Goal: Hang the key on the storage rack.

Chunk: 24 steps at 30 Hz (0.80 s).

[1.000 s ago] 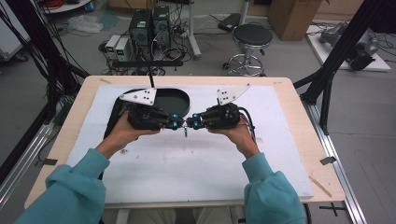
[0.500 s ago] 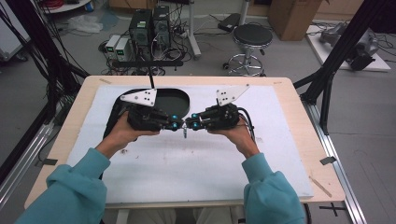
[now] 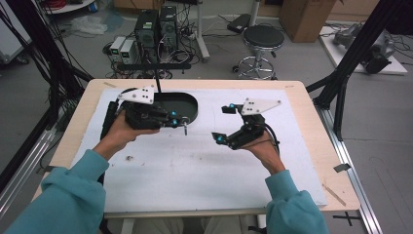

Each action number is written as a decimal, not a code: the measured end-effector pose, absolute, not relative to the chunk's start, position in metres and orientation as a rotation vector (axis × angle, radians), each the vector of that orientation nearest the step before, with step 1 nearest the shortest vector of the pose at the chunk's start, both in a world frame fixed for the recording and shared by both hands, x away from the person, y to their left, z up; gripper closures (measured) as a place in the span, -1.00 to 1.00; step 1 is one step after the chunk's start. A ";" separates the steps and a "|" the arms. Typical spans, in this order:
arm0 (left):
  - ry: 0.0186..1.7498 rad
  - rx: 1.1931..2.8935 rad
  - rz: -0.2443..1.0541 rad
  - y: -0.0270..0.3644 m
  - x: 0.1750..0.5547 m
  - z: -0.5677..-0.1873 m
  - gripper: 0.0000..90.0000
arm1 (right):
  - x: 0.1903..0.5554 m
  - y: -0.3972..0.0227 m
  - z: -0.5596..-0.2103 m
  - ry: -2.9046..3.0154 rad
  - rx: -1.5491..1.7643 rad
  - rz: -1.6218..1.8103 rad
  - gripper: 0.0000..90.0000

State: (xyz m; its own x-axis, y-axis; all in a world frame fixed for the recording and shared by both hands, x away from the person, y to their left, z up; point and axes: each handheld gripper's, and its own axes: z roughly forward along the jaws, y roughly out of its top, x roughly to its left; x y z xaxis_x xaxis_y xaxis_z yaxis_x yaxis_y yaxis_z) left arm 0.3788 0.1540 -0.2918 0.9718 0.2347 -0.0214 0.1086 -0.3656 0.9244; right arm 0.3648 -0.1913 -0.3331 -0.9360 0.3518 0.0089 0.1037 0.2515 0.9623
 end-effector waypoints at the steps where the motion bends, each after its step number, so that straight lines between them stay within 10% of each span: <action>1: 0.252 1.954 0.140 0.157 0.382 -0.289 0.97 | 0.362 -0.198 -0.334 2.289 0.450 1.750 -0.98; 24: 0.454 2.112 0.355 0.181 0.451 -0.254 0.97 | 0.305 -0.300 -0.403 1.890 0.749 1.722 -0.98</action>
State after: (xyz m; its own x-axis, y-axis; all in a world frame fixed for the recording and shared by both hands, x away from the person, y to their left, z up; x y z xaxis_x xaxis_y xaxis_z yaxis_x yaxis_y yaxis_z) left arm 0.4511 0.1812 -0.2538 0.8905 0.4484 0.0778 0.1843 -0.5117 0.8392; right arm 0.3053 -0.2995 -0.4033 -0.7392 0.6733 0.0175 0.0797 0.0617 0.9949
